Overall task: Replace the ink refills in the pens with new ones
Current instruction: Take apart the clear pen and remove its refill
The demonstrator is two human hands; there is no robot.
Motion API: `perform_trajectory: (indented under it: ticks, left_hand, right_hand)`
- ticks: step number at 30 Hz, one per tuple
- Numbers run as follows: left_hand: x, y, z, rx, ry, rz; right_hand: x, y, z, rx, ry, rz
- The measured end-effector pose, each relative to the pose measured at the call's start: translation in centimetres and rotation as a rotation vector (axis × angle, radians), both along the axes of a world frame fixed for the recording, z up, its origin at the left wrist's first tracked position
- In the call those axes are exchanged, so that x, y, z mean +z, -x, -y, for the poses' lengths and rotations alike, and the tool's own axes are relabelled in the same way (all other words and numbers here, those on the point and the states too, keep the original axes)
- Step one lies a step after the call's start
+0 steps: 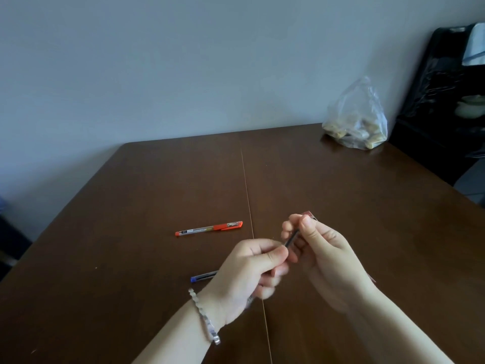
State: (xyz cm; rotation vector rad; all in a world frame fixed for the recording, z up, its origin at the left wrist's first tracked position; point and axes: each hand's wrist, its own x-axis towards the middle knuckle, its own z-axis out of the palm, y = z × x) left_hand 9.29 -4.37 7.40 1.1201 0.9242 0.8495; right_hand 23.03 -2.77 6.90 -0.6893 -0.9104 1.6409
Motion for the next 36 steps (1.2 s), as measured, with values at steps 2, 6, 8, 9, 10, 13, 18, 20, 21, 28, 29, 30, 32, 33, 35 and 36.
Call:
perform_trajectory:
  ticks: [2, 6, 8, 9, 10, 13, 18, 20, 21, 28, 29, 30, 32, 33, 35, 36]
  left_hand:
    - [-0.4, -0.1, 0.1, 0.151, -0.327, -0.425]
    - [-0.9, -0.7, 0.6, 0.354, -0.718, -0.769]
    - [-1.2, -0.9, 0.6, 0.401, -0.806, -0.843]
    - [-1.2, -0.9, 0.6, 0.411, -0.840, -0.882]
    - [-1.1, -0.9, 0.5, 0.411, -0.870, -0.923]
    - [-0.8, -1.0, 0.1, 0.455, -0.932, -0.929]
    - [-0.1, -1.2, -0.2, 0.474, -0.793, -0.681]
    - [0.2, -1.2, -0.2, 0.429, -0.684, -0.585]
    - [0.4, -1.1, -0.2, 0.400, -0.603, -0.520]
    - [1.1, -0.3, -0.4, 0.029, 0.098, 0.276]
    - [1.1, -0.2, -0.5, -0.045, 0.184, 0.422]
    - [1.1, -0.1, -0.6, -0.089, 0.243, 0.523]
    - [0.9, 0.1, -0.7, -0.062, 0.236, 0.477]
    - [0.8, 0.2, -0.7, -0.013, 0.174, 0.345]
    - [0.5, 0.4, -0.6, 0.081, 0.005, 0.065]
    - [0.3, 0.5, -0.6, 0.111, -0.075, -0.048]
  right_hand:
    - [-0.6, 0.1, -0.4, -0.016, 0.057, 0.037]
    - [-1.0, 0.8, -0.6, -0.178, 0.044, 0.180]
    - [-1.0, 1.1, -0.7, -0.268, 0.036, 0.196]
    - [-1.0, 1.3, -0.8, -0.304, 0.035, 0.188]
    - [-1.0, 1.4, -0.9, -0.332, 0.037, 0.174]
    - [-0.7, 1.8, -1.1, -0.362, 0.070, 0.117]
    - [0.3, 1.9, -1.5, -0.342, 0.033, 0.129]
    - [0.7, 1.7, -1.5, -0.332, 0.017, 0.139]
    - [0.8, 1.6, -1.4, -0.329, 0.011, 0.140]
    - [1.1, 1.1, -1.1, -0.131, -0.040, 0.038]
    - [1.1, 1.1, -1.2, -0.059, -0.052, 0.019]
    - [1.0, 1.0, -1.4, 0.004, -0.052, 0.001]
    - [0.8, 0.7, -1.8, 0.065, -0.028, -0.006]
    - [0.8, 0.6, -2.0, 0.074, -0.010, 0.003]
    - [0.7, 0.4, -2.1, 0.068, 0.025, 0.053]
    - [0.6, 0.4, -2.1, 0.048, 0.041, 0.091]
